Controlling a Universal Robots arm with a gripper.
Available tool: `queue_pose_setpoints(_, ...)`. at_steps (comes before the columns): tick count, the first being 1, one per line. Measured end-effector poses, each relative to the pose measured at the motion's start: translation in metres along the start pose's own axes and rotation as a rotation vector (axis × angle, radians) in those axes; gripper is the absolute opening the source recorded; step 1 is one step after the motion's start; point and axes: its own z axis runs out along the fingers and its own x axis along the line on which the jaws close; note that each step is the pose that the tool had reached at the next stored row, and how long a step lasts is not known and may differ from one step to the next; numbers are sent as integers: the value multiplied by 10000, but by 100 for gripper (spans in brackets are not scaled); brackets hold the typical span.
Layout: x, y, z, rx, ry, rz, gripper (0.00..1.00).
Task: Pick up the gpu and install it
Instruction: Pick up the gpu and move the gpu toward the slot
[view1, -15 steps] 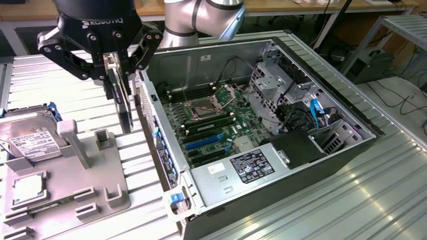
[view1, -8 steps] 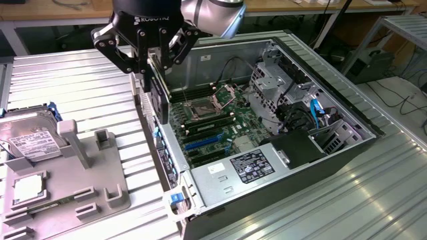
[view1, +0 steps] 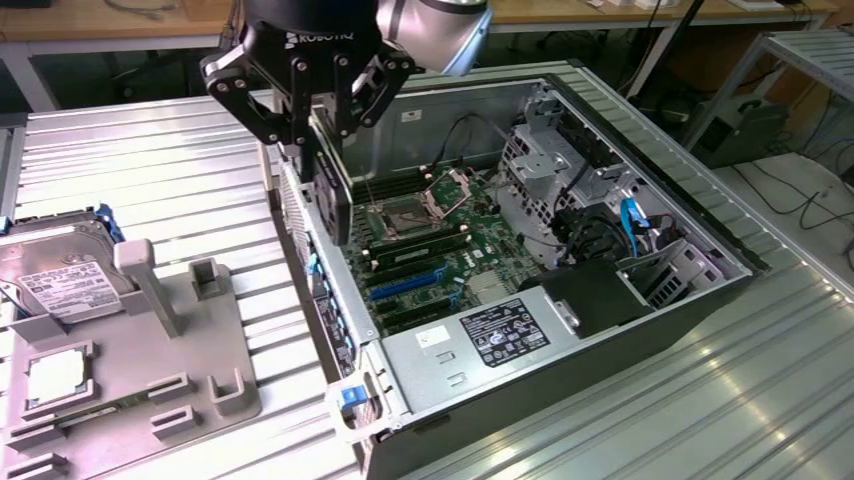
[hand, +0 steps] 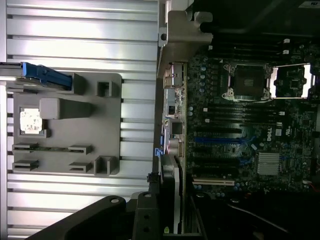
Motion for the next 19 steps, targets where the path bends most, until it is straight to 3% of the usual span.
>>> queue_pose_setpoints(19,-212,-9,1,1,0,8,28)
